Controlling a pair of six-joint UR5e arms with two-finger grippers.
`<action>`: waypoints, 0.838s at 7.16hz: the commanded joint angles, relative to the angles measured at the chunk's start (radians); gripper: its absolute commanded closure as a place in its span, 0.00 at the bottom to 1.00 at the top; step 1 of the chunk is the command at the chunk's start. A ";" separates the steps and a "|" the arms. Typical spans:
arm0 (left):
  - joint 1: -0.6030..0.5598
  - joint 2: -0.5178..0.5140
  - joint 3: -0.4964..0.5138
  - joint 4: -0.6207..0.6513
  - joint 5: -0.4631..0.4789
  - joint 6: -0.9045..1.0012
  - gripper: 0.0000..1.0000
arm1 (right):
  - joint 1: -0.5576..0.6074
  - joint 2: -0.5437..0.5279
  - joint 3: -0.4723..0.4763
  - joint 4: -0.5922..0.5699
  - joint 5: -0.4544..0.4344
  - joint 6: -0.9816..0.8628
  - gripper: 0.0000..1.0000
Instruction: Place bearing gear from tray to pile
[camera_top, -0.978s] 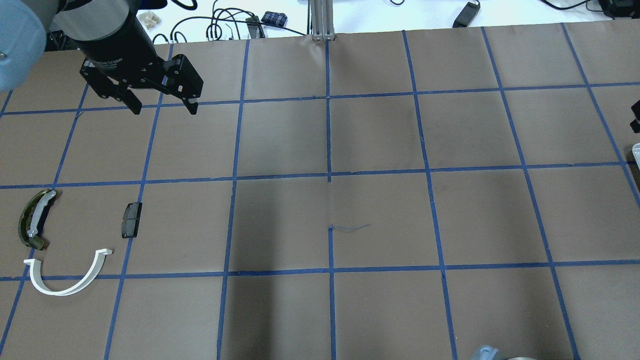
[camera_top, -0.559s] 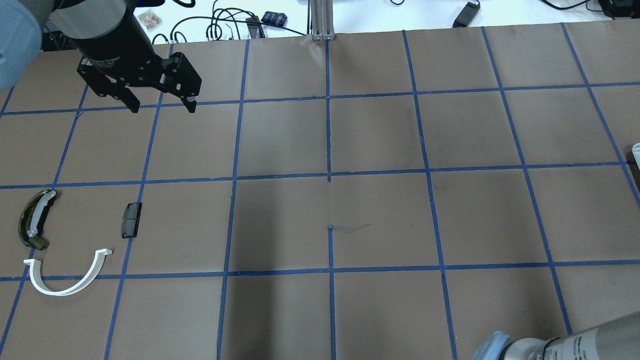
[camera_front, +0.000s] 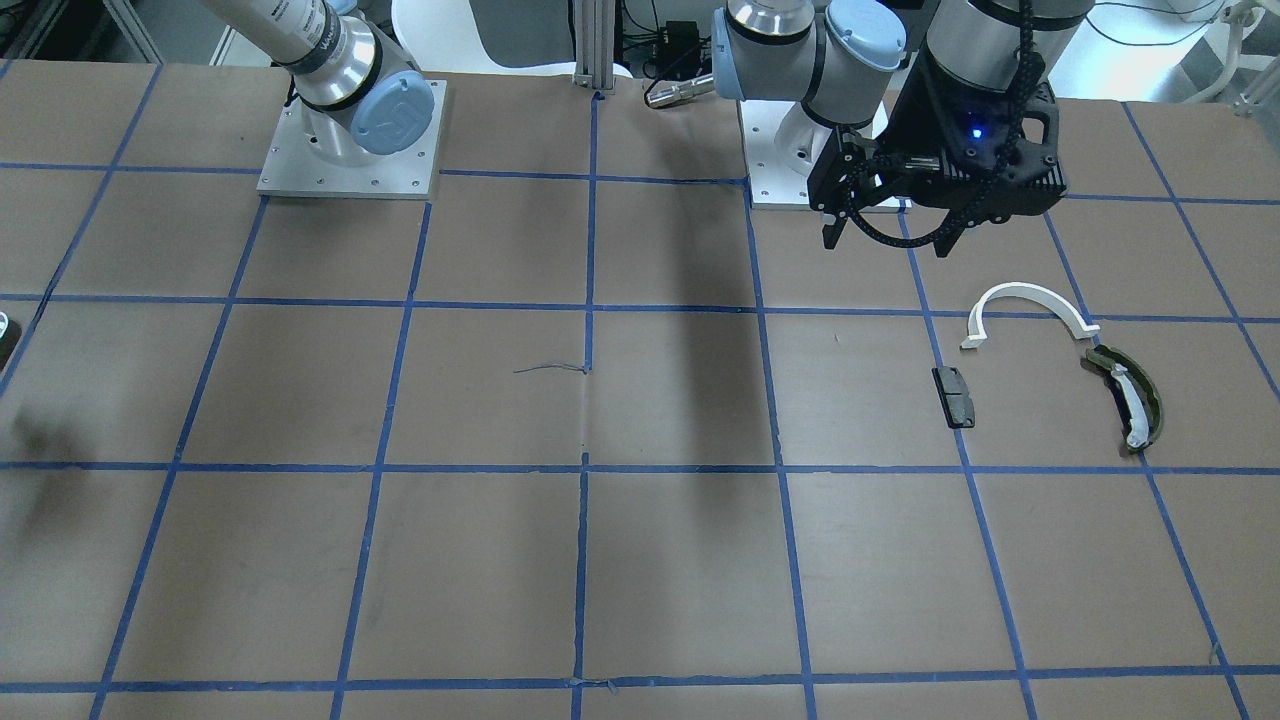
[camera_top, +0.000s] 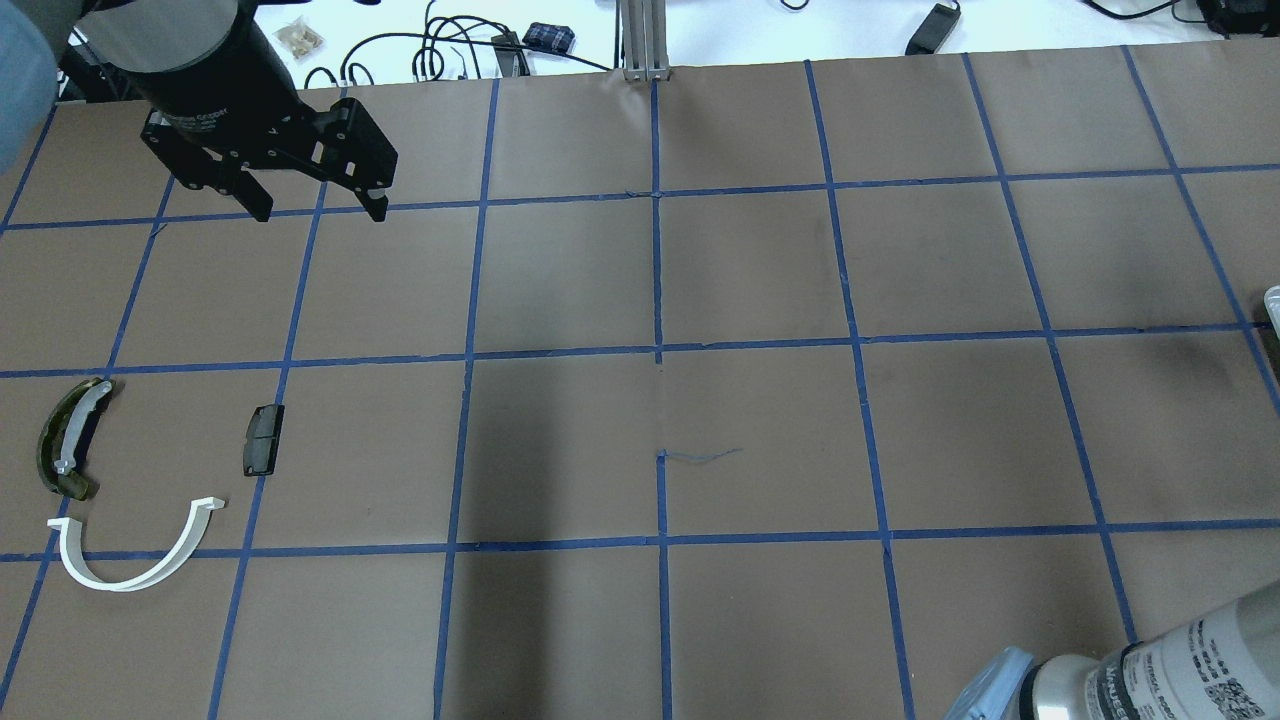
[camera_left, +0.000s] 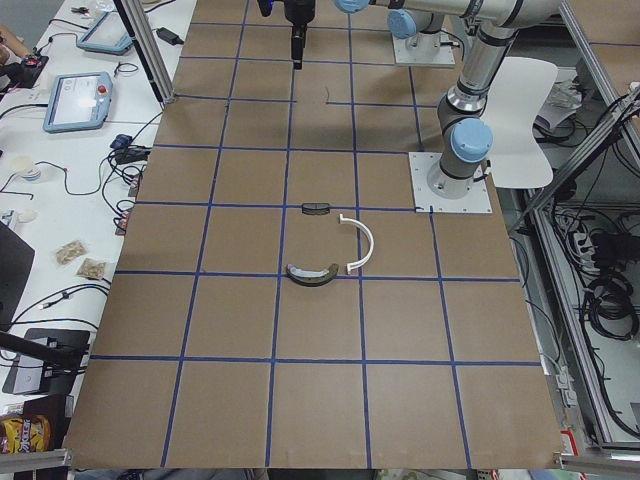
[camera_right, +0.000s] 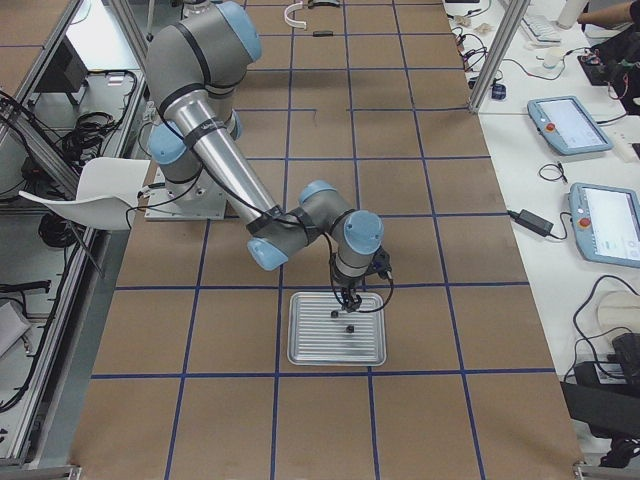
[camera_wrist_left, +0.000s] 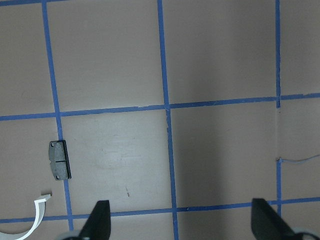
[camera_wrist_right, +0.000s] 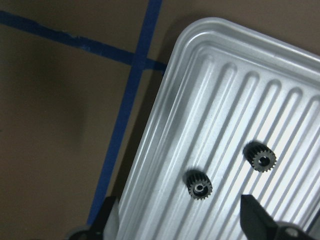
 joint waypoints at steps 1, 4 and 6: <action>0.000 0.001 -0.002 0.000 0.003 0.000 0.00 | -0.018 0.053 -0.004 -0.046 0.000 -0.042 0.19; 0.000 0.001 -0.001 0.000 0.001 0.000 0.00 | -0.018 0.064 -0.002 -0.047 -0.043 -0.035 0.33; 0.000 0.001 0.001 0.002 -0.003 0.000 0.00 | -0.018 0.082 -0.002 -0.047 -0.042 -0.035 0.33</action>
